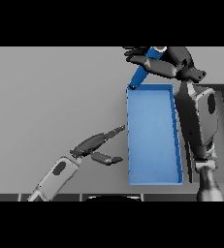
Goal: Pick up the blue pipe and place it into the blue bin.
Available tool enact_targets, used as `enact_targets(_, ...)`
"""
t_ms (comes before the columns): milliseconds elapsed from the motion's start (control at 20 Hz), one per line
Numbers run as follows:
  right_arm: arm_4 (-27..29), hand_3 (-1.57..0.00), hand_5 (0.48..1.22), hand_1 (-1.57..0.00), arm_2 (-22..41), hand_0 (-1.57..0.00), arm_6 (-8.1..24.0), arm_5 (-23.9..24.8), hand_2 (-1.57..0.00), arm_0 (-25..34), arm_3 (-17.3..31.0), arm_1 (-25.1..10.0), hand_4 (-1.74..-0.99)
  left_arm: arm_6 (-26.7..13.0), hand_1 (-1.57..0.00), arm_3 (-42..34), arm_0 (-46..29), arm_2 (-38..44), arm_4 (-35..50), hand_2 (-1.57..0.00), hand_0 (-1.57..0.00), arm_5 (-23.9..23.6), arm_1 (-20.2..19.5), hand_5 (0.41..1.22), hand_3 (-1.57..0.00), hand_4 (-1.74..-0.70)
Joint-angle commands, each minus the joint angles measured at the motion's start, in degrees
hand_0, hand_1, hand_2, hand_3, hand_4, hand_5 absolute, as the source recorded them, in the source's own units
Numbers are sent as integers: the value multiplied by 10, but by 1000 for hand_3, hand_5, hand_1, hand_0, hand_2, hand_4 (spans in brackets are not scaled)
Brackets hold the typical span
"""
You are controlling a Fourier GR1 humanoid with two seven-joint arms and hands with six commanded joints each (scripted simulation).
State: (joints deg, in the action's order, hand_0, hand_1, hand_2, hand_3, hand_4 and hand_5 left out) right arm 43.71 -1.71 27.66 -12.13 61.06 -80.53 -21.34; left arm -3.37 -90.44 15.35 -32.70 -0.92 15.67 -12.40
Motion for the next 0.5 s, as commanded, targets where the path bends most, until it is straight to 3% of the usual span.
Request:
enact_targets(0, -17, -1571, 1135, -1571, -3, -1571, -3, -7, -1571, -2, 30, -5, -1737, -5, 1, 5, 5, 2, 2, 1, 1, 0, 4, 487, 1, -911)
enact_targets(150, -40, -1571, 1120, -1571, -15, -1571, 8, -3, -1571, -54, 67, -13, -1739, -8, 1, 13, 3, 3, -1, 1, 1, -3, 6, 489, 1, -902)
enact_targets(450, -85, -1571, 1120, -1571, 1, -1571, 58, 37, -1571, -169, 66, 1, -1741, -12, 1, 11, 2, 6, 3, 1, 1, -1, 3, 473, 1, -888)
